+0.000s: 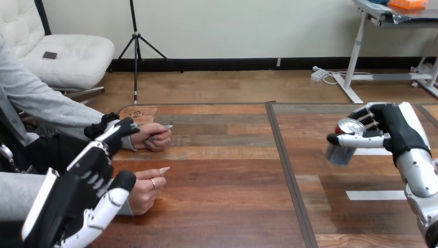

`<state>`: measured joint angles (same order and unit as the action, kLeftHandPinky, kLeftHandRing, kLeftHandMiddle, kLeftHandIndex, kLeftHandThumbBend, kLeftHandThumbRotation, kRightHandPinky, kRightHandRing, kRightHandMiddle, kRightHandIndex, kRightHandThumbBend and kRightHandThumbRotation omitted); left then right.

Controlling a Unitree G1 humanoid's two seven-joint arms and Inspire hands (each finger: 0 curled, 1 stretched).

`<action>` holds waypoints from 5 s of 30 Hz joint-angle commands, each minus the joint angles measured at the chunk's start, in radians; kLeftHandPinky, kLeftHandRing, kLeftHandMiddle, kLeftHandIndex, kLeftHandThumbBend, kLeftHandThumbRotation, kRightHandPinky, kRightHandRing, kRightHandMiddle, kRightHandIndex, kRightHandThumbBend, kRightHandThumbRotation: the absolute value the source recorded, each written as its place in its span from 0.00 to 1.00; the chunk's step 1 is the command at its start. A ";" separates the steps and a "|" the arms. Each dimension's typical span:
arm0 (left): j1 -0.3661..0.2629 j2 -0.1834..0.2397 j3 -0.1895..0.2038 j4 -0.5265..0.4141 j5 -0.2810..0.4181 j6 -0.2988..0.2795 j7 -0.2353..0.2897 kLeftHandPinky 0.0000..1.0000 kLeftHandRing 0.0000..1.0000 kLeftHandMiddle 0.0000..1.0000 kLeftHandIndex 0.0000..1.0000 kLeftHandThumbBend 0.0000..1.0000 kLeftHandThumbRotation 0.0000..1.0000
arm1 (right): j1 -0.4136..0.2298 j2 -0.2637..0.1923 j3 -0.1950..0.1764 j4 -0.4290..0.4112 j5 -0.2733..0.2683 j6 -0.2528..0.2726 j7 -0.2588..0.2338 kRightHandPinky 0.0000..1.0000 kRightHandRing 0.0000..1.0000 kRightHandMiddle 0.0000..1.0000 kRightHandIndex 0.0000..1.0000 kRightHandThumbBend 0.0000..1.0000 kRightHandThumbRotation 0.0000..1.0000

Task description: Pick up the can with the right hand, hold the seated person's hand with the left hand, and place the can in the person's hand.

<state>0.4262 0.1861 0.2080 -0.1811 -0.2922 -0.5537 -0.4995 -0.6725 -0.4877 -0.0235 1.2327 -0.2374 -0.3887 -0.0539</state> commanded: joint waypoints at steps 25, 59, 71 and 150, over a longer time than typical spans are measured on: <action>-0.204 0.193 0.134 -0.092 0.494 -0.022 0.241 0.85 0.95 0.97 0.96 0.88 0.27 | -0.060 -0.017 -0.007 -0.127 0.024 -0.049 0.066 0.34 0.37 0.42 0.45 0.85 0.00; -0.438 0.483 0.057 0.143 0.649 0.019 0.213 0.60 0.78 0.81 0.76 1.00 0.18 | -0.065 0.001 -0.010 -0.125 0.032 -0.055 0.084 0.34 0.38 0.43 0.44 0.86 0.00; -0.491 0.560 -0.011 0.235 0.710 0.006 0.184 0.62 0.77 0.80 0.78 1.00 0.19 | -0.061 -0.001 -0.010 -0.129 0.032 -0.055 0.085 0.34 0.37 0.42 0.44 0.86 0.00; -0.665 0.621 -0.258 0.567 0.887 0.221 0.184 0.82 0.87 0.88 0.87 1.00 0.15 | -0.068 0.000 -0.034 -0.118 0.084 -0.062 0.138 0.37 0.38 0.42 0.43 0.87 0.00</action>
<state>-0.1621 0.7726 -0.0358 0.3813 0.5831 -0.3322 -0.3485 -0.6725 -0.4776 -0.0401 1.1744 -0.1767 -0.4286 0.0917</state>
